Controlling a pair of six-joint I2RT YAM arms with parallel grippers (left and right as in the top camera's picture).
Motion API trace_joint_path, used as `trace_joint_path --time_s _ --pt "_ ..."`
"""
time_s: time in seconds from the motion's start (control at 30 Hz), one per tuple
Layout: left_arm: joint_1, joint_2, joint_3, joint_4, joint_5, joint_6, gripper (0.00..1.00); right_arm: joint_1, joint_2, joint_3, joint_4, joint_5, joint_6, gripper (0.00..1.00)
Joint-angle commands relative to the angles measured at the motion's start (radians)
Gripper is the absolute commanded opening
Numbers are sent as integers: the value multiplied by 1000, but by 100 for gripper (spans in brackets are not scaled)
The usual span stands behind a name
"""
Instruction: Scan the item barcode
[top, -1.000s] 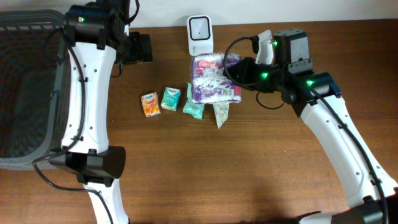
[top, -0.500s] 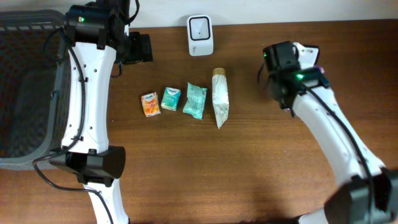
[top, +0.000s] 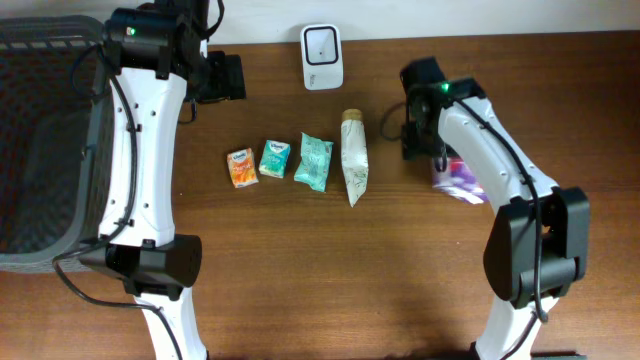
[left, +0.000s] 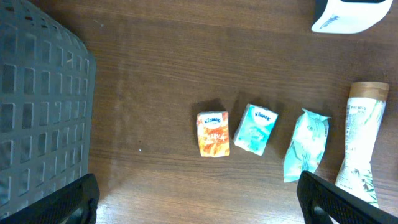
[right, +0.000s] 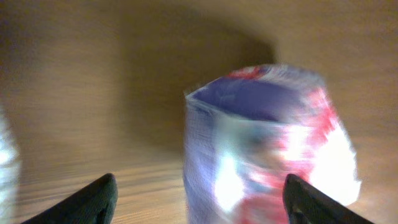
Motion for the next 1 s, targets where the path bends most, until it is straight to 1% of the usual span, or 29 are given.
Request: trace_joint_path --time_s 0.0,0.07,0.17,0.2,0.23,0.3,0.37,0.43,0.5,0.57,0.6,0.63,0.7,0.73,0.77,0.8,0.83,0.9,0.97 --pt "1 -8 11 1 0 -6 99 -4 -11 194 -76 -213 -59 94" --pt "1 -8 11 1 0 -6 99 -45 -11 249 -110 -214 -110 95" --pt "1 -8 11 1 0 -6 99 -179 -6 237 -163 -247 -164 96" --pt "1 -8 11 1 0 -6 99 -223 -3 227 -174 -306 -221 96" --pt "1 -8 11 1 0 -6 99 -301 2 195 -184 -422 -322 96" --pt "1 -8 11 1 0 -6 99 -406 5 121 -163 -510 -342 95" --pt "1 -8 11 1 0 -6 99 -490 5 14 -98 -642 -372 89" --pt "1 -8 11 1 0 -6 99 -534 5 -102 -6 -758 -383 89" --pt "1 -8 11 1 0 -6 99 -544 5 -246 143 -850 -383 88" --pt "1 -8 11 1 0 -6 99 -530 5 -343 258 -887 -372 88" --pt "1 -8 11 1 0 -6 99 -521 5 -370 299 -887 -346 84" --pt "1 -8 11 1 0 -6 99 -509 5 -412 365 -885 -293 79" --pt "1 -8 11 1 0 -6 99 -492 5 -460 441 -867 -243 68" --pt "1 -8 11 1 0 -6 99 -483 5 -482 474 -868 -227 58" --pt "1 -8 11 1 0 -6 99 -470 5 -487 482 -869 -223 31" --pt "1 -8 11 1 0 -6 99 -457 5 -486 490 -871 -203 10" --pt "1 -8 11 1 0 -6 99 -443 5 -484 502 -880 -163 4" --pt "1 -8 11 1 0 -6 99 -416 5 -456 546 -958 -82 4" --pt "1 -8 11 1 0 -6 99 -390 5 -346 601 -1009 71 4"
